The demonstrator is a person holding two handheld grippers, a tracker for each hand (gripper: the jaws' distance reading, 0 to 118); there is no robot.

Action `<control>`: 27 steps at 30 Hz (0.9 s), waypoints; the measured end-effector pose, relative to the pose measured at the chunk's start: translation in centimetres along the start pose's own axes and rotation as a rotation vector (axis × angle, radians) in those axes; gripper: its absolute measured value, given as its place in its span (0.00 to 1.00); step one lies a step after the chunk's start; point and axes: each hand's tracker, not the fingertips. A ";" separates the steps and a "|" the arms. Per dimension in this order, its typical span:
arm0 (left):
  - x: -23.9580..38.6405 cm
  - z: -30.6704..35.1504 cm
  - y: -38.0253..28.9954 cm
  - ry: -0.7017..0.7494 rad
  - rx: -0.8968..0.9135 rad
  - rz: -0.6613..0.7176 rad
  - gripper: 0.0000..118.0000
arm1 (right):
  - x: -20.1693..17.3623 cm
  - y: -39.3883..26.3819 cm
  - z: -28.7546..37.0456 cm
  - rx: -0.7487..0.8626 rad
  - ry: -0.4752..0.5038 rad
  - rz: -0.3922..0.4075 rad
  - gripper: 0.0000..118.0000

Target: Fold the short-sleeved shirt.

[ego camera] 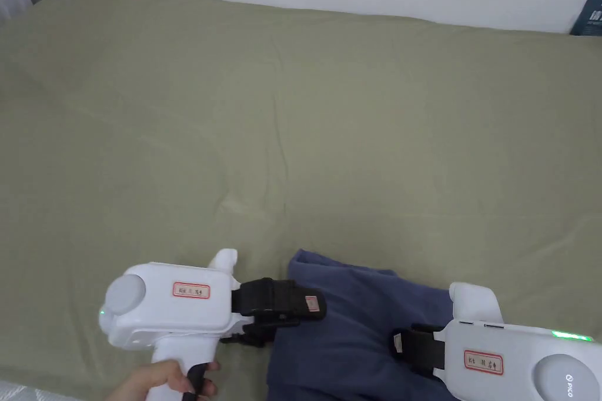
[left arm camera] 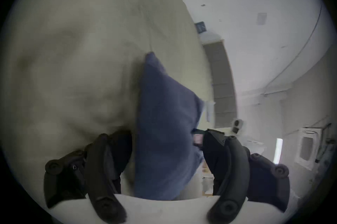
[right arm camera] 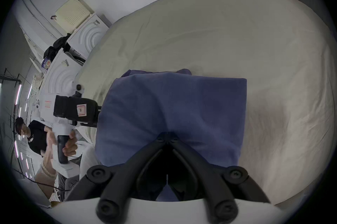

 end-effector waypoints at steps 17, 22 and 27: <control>1.3 2.6 1.7 0.112 -0.037 -0.033 0.28 | -1.8 1.8 2.0 0.061 -0.031 0.009 0.00; -0.6 12.1 5.4 0.324 0.033 -0.071 0.28 | -2.2 2.3 1.9 0.073 -0.049 0.020 0.00; -1.5 21.4 10.2 0.723 0.088 -0.098 0.28 | -2.5 2.7 0.9 0.068 -0.063 0.002 0.00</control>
